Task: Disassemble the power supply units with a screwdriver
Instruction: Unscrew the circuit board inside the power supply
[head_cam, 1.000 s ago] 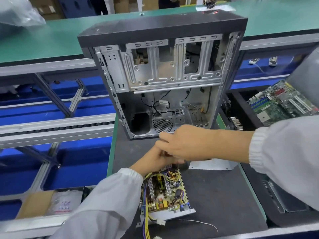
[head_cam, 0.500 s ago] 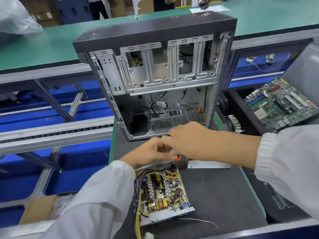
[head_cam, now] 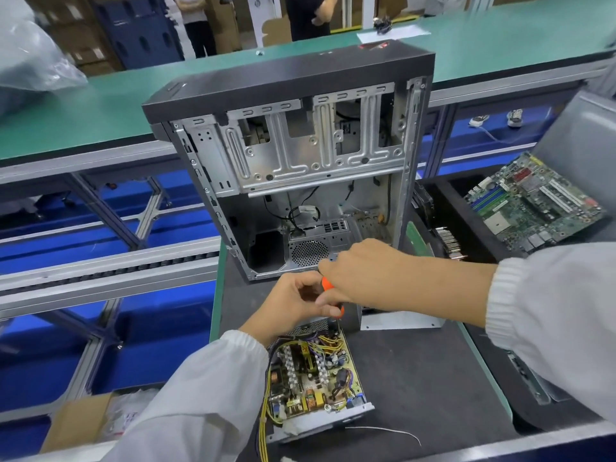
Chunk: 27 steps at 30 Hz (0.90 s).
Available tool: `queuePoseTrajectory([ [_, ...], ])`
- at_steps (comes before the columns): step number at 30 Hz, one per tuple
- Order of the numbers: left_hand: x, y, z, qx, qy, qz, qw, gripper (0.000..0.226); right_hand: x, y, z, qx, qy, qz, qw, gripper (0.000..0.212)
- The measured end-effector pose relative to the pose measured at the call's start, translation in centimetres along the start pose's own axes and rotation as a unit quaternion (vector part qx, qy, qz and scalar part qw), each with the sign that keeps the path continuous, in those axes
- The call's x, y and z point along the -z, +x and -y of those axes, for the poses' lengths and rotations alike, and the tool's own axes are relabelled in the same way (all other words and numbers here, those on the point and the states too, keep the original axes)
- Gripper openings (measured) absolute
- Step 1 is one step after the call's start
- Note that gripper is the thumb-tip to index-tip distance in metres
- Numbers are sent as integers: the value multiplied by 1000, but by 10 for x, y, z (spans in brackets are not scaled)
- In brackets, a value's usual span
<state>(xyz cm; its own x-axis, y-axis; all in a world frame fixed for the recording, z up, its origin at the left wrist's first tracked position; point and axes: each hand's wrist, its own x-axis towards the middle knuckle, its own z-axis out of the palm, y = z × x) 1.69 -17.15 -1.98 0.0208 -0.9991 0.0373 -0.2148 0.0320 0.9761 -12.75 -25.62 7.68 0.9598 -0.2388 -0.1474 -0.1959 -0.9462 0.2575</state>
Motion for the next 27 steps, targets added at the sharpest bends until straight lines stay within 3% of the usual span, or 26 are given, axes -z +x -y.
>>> queuePoseTrajectory([
  [2, -2, 1, -4, 0, -10, 14, 1000, 29, -1, 3, 3, -1, 27, 25, 999, 50],
  [5, -2, 5, -19, 9, -12, 75, 997, 45, 1, 3, -3, 13, 98, 73, 992, 41],
  [10, 2, 9, -24, 23, -20, 148, 988, 28, 5, -6, -14, 92, 85, 80, 989, 33],
  [13, -2, 7, -20, 51, -43, 123, 990, 43, 9, -6, -18, 132, 36, 69, 988, 37],
  [16, -5, 4, -11, 39, -11, 69, 997, 36, 13, -7, -21, 93, 73, 88, 989, 36],
  [18, -7, 1, -5, 32, 1, 18, 999, 29, 13, -11, -21, 58, 90, 34, 994, 45],
  [21, -8, -3, 2, 18, 23, -58, 998, 41, 6, -15, -10, 35, 56, -5, 998, 64],
  [27, -12, 0, 2, 1, 23, -35, 999, 35, 8, -4, 6, -47, 64, -31, 996, 55],
])
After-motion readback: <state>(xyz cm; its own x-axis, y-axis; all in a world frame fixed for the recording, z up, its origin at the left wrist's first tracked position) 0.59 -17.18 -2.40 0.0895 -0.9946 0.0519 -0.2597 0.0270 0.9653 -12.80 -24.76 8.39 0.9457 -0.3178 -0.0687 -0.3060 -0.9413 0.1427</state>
